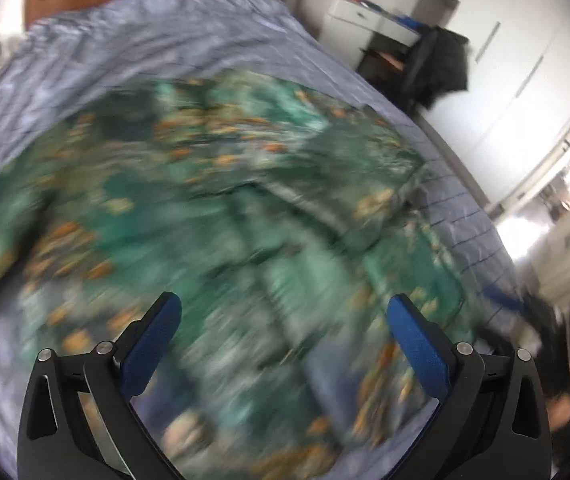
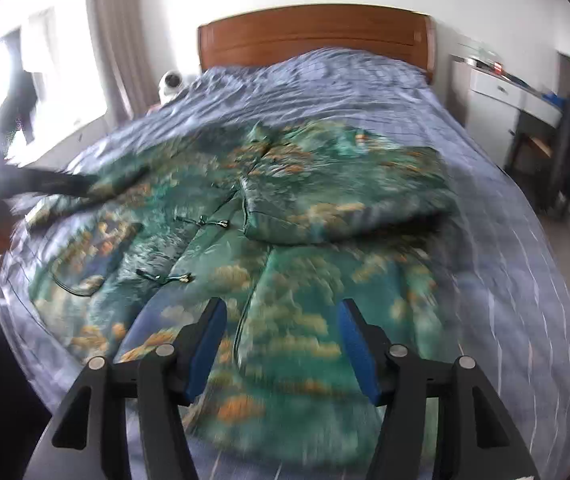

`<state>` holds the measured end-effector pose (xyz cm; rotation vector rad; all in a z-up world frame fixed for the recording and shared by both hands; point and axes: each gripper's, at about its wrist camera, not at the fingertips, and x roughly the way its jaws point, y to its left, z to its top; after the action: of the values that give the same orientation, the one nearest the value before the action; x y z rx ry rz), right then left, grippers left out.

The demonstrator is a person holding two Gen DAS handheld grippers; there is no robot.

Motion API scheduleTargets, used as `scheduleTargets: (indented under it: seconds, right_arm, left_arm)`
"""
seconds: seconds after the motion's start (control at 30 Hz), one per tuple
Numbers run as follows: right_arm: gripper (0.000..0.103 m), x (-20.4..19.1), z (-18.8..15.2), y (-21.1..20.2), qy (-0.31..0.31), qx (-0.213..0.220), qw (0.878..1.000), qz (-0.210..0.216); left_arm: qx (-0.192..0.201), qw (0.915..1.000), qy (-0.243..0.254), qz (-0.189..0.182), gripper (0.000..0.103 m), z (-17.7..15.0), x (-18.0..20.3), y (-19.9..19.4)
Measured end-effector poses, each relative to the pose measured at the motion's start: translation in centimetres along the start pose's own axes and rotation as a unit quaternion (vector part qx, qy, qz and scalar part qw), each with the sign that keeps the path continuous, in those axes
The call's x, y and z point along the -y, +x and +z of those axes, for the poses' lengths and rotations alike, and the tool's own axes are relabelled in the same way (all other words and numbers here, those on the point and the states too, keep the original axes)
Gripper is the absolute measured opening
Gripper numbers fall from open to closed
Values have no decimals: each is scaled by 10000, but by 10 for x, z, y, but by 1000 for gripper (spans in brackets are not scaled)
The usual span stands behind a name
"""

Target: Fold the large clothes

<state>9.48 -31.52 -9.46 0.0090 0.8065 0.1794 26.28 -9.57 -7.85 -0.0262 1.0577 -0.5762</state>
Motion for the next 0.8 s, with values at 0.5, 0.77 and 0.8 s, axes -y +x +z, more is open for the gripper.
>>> scheduleTargets:
  seconds: [0.5,0.77,0.8]
  right_arm:
    - [59,29,-44,-73,1090,437,9929,-172]
    - [59,38,-29,-72,968,547,9936,-217]
    - [59,40,-27,-70,958,534,9937,-229]
  left_arm:
    - [-840,9941,-576,377,3,68,16,132]
    - [102,9936,-553,983,3,131,-15,77]
    - [149,9929,-593,1021,3,136,-20,76]
